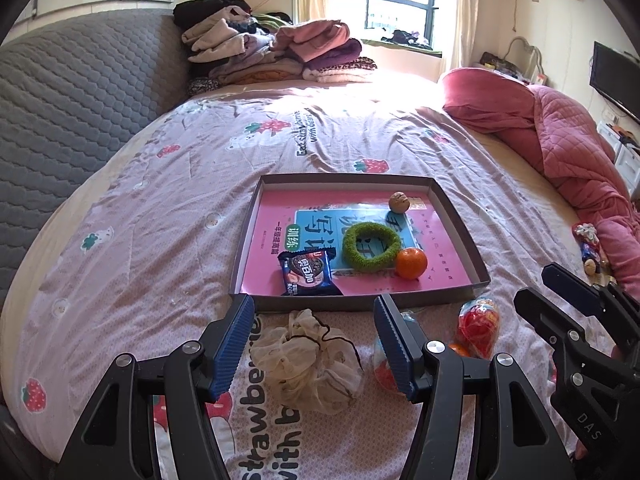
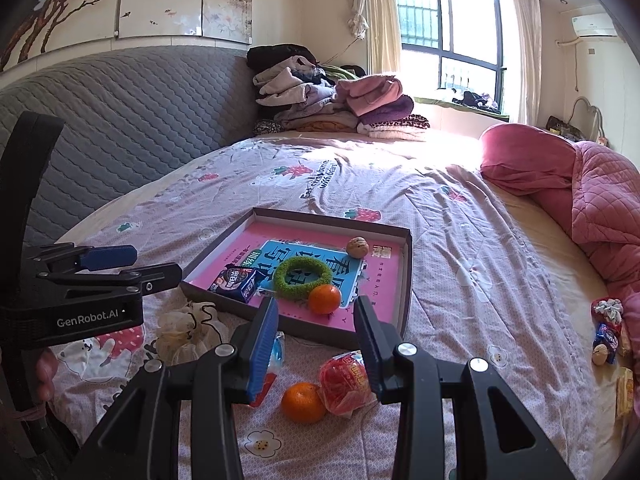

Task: Organize objects
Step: 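Move the left tool to the white mesh bag while the right tool approaches a mandarin orange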

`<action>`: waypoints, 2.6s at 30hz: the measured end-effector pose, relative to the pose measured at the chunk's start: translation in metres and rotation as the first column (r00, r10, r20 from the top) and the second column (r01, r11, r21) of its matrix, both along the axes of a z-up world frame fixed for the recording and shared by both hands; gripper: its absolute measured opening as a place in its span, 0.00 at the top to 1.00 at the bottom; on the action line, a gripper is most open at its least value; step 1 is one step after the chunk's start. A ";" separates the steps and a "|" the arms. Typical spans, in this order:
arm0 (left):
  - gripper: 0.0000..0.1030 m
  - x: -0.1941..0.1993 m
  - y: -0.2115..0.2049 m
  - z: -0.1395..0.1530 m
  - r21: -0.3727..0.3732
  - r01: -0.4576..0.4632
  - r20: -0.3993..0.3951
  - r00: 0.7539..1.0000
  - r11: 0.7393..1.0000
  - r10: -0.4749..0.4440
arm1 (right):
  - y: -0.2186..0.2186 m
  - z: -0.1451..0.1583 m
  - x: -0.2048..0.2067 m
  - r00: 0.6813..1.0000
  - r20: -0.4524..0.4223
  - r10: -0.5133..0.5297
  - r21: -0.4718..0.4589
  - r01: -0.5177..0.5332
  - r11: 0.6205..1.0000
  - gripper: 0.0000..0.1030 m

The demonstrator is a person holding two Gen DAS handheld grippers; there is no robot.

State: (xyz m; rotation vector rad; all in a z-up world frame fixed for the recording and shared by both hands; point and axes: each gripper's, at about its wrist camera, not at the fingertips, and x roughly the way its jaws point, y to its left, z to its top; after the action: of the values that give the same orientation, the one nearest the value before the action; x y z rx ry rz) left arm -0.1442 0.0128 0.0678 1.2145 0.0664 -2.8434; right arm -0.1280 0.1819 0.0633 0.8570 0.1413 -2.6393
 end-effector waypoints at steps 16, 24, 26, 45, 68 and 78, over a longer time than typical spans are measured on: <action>0.38 0.011 -0.007 -0.013 -0.011 -0.014 0.021 1.000 1.000 0.014 | 0.008 -0.011 0.006 0.999 0.030 -0.022 0.003 0.022 1.000 0.62; 0.38 0.014 -0.010 -0.022 -0.019 -0.018 0.037 0.999 1.000 0.019 | 0.008 -0.016 0.009 0.999 0.039 -0.021 0.010 0.021 1.000 0.61; 0.38 0.015 -0.011 -0.024 -0.022 -0.019 0.041 0.999 1.000 0.019 | 0.007 -0.017 0.010 0.999 0.042 -0.021 0.014 0.020 1.000 0.61; 0.38 0.025 -0.017 -0.041 -0.036 -0.024 0.077 0.997 0.999 0.026 | 0.000 -0.033 0.023 0.997 0.074 -0.005 0.028 0.003 1.000 0.61; 0.38 0.045 -0.026 -0.059 -0.039 -0.026 0.099 0.995 0.999 0.030 | -0.008 -0.061 0.042 0.991 0.137 -0.001 0.044 -0.005 0.999 0.61; 0.38 0.052 -0.027 -0.064 -0.037 -0.014 0.115 0.993 0.999 0.019 | -0.006 -0.066 0.046 0.988 0.152 -0.011 0.043 0.004 0.999 0.61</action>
State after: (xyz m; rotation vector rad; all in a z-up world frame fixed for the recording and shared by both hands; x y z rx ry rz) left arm -0.0924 -0.0139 0.0040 1.3617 0.0207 -2.7413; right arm -0.0821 0.1759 -0.0025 1.0715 0.1561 -2.5736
